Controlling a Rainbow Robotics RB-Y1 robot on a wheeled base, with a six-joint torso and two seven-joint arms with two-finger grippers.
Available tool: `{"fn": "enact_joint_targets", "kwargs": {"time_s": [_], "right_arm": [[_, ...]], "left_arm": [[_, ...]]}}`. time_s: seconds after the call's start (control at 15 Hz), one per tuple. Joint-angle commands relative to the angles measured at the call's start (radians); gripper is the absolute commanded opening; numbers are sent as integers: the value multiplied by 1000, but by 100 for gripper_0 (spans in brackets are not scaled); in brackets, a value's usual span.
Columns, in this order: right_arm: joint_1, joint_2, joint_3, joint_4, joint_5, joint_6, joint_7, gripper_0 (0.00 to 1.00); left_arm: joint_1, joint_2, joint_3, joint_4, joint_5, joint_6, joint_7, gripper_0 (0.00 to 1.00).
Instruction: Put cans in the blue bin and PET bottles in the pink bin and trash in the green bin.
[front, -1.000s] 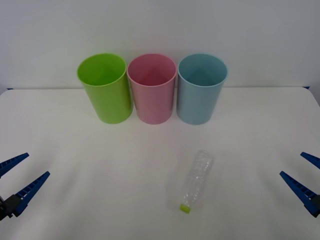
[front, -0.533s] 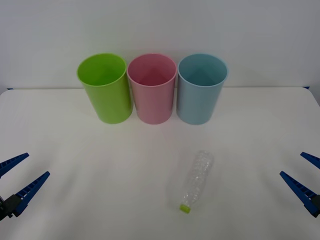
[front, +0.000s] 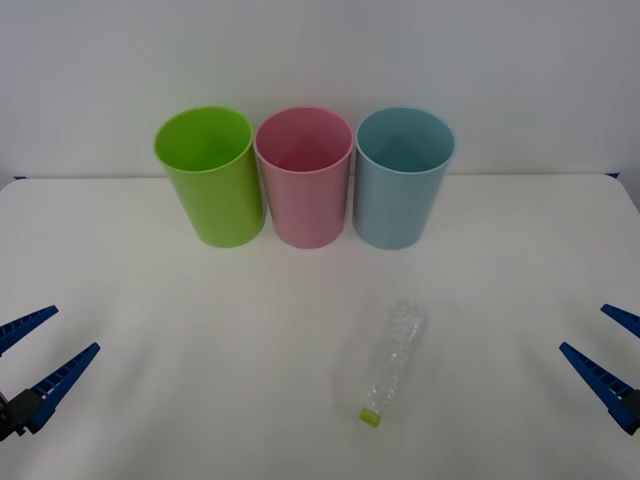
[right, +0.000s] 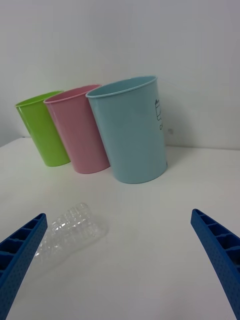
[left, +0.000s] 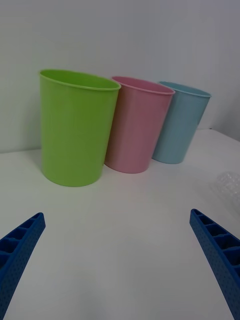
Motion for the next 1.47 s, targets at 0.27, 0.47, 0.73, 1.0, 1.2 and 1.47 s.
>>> {"fn": "enact_joint_targets", "kwargs": {"time_s": [0.27, 0.47, 0.73, 1.0, 1.2, 1.47], "right_arm": [[-15, 23, 11, -9, 49, 5, 15, 100], [-46, 25, 23, -15, 97, 11, 31, 100], [-104, 25, 41, -15, 172, 18, 63, 100], [-169, 21, 80, -18, 210, 5, 222, 100], [-210, -11, 146, -20, 222, -5, 351, 100], [-246, -61, 204, -20, 222, -28, 529, 100]], "left_arm": [[0, 0, 0, 0, 0, 0, 0, 100], [0, 0, 0, 0, 0, 0, 0, 100], [0, 0, 0, 0, 0, 0, 0, 100], [0, 0, 0, 0, 0, 0, 0, 100], [0, 0, 0, 0, 0, 0, 0, 100], [0, 0, 0, 0, 0, 0, 0, 100]]}}
